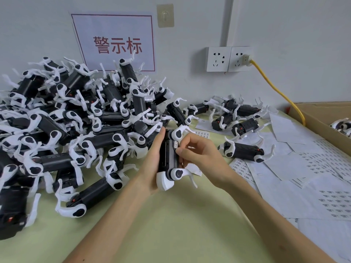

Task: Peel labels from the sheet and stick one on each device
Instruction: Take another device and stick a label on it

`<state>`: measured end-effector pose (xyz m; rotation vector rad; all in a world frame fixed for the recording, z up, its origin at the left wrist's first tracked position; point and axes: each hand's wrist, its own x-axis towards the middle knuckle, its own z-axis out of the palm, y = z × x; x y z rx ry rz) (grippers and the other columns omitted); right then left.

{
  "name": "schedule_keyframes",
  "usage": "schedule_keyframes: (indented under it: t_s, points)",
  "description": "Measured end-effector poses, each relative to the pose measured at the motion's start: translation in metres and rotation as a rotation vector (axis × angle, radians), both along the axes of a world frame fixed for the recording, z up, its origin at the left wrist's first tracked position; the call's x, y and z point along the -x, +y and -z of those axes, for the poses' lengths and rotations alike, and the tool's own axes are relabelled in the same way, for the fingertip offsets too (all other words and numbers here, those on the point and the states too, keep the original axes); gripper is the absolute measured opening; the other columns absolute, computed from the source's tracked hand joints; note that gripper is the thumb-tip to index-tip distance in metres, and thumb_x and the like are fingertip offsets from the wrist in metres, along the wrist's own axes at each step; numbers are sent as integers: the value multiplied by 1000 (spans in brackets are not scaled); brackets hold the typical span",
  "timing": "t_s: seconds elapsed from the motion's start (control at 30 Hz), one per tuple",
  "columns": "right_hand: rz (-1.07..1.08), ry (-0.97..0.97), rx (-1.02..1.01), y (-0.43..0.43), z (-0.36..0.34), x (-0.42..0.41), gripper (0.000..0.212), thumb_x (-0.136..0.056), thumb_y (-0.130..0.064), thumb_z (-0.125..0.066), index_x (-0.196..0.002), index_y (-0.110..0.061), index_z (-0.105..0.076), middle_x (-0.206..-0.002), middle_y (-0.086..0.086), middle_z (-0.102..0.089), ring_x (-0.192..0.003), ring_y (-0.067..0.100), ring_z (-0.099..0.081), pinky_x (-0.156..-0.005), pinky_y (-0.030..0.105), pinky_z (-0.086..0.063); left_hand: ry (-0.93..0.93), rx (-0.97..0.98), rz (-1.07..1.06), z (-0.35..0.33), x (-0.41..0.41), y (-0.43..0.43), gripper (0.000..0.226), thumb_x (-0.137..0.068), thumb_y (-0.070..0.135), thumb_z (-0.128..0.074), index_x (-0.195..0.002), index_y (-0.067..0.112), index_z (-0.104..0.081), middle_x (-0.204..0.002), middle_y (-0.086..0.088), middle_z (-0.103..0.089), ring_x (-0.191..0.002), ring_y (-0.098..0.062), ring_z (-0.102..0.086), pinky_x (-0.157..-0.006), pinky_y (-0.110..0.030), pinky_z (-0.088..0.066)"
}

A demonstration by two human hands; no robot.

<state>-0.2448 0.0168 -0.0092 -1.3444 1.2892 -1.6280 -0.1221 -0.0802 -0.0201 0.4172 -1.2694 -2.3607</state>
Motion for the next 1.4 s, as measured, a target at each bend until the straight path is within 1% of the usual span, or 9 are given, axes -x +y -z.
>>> schedule_keyframes:
  t_s: [0.33, 0.43, 0.63, 0.83, 0.97, 1.03, 1.17, 1.27, 1.4]
  points:
    - [431, 338, 209, 7, -7, 9, 30, -74, -5, -62, -97, -22, -72, -102, -10, -68, -94, 10, -63, -82, 29, -48, -30, -22, 4, 0, 3, -1, 43, -88, 58, -64, -91, 17, -77, -83, -6, -63, -71, -19, -63, -67, -32, -51]
    - [195, 384, 72, 12, -14, 23, 53, -68, -4, -61, -115, -25, -74, -125, -15, -66, -123, 7, -57, -93, 20, -46, -63, -8, 115, -1, 2, 2, 42, -90, 54, -65, -92, 14, -76, -85, -9, -63, -69, -21, -63, -65, -33, -52]
    - [33, 282, -92, 22, -22, 41, 45, -84, 2, -77, -126, -15, -71, -129, -1, -70, -121, 23, -63, -104, 50, -48, -113, -27, 349, -2, -2, 0, 59, -93, 63, -59, -102, 7, -74, -92, -20, -67, -76, -30, -66, -71, -38, -57]
    - [-81, 380, -113, 21, -17, 50, 40, -79, 9, -79, -116, -5, -74, -128, 5, -70, -124, 16, -62, -100, 27, -50, -273, -54, 363, 4, 6, -2, 65, -92, 61, -59, -97, -2, -76, -92, -24, -71, -76, -38, -72, -71, -50, -61]
    - [27, 215, -83, 22, -16, 63, 37, -78, 6, -79, -112, -7, -75, -117, 4, -75, -110, 27, -70, -86, 42, -60, -96, -215, 209, 4, 1, -9, 61, -107, 46, -46, -114, -8, -72, -108, -16, -76, -100, -30, -74, -96, -44, -56]
    - [129, 107, -51, 26, -17, 75, 30, -81, -7, -77, -111, -7, -74, -105, 7, -76, -89, 27, -72, -71, 35, -62, 52, -440, 99, 8, 4, -22, 40, -109, 26, -44, -93, 5, -74, -99, 5, -76, -90, -8, -75, -85, -24, -59]
    - [346, -433, 161, 42, -26, 105, 15, -91, -18, -69, -99, -5, -69, -91, 11, -71, -66, 15, -64, -64, 24, -58, -28, -191, -273, 9, 3, -27, 40, -103, 38, -48, -90, 4, -67, -82, -13, -68, -72, -24, -71, -73, -39, -61]
    - [364, -1144, 675, 68, -25, 130, 28, -99, -14, -59, -121, 2, -60, -117, 25, -70, -100, 32, -74, -78, 37, -62, -22, -214, -392, 10, 1, -33, 34, -104, 33, -48, -88, 6, -62, -75, -10, -66, -67, -21, -67, -76, -39, -55]
    - [501, -1283, 684, 80, -9, 148, 42, -103, -26, -50, -138, -4, -53, -132, 25, -63, -110, 39, -71, -93, 44, -58, -39, -192, -433, 7, 2, -27, 34, -104, 33, -47, -86, 7, -62, -71, -9, -65, -66, -22, -61, -75, -38, -52]
